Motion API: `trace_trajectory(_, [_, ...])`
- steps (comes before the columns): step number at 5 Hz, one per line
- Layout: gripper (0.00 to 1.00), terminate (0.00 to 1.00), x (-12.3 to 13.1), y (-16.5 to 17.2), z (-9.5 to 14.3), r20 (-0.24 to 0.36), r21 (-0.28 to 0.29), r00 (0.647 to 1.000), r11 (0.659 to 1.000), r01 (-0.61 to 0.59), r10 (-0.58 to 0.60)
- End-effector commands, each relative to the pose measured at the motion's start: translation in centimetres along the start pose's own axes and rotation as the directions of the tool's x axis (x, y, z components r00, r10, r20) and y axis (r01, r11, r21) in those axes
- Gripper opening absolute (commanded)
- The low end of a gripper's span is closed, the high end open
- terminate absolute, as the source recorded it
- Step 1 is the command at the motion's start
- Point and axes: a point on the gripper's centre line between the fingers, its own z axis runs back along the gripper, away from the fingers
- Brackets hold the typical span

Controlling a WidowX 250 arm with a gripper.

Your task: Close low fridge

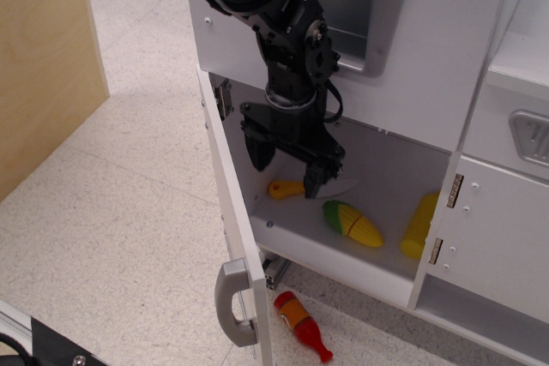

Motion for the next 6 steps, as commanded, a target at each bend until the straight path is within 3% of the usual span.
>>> trace_trajectory(1, [1.00, 0.00, 1.3, -0.5, 6.6, 0.150, -0.083, 0.989, 0.997, 0.004, 0.009])
trace_trajectory(2, [1.00, 0.00, -0.5, 1.5, 8.8, 0.134, -0.099, 0.990, 0.995, -0.026, 0.039])
trace_trajectory(4, [1.00, 0.00, -4.3, 7.1, 10.1, 0.081, -0.089, 0.996, 0.996, -0.019, 0.026])
trace_trajectory(5, [1.00, 0.00, -6.2, 9.3, 8.0, 0.037, -0.028, 0.999, 1.000, -0.007, 0.008])
trace_trajectory(6, [1.00, 0.00, -7.8, 9.8, 4.7, 0.007, -0.005, 0.998, 0.998, 0.061, -0.061])
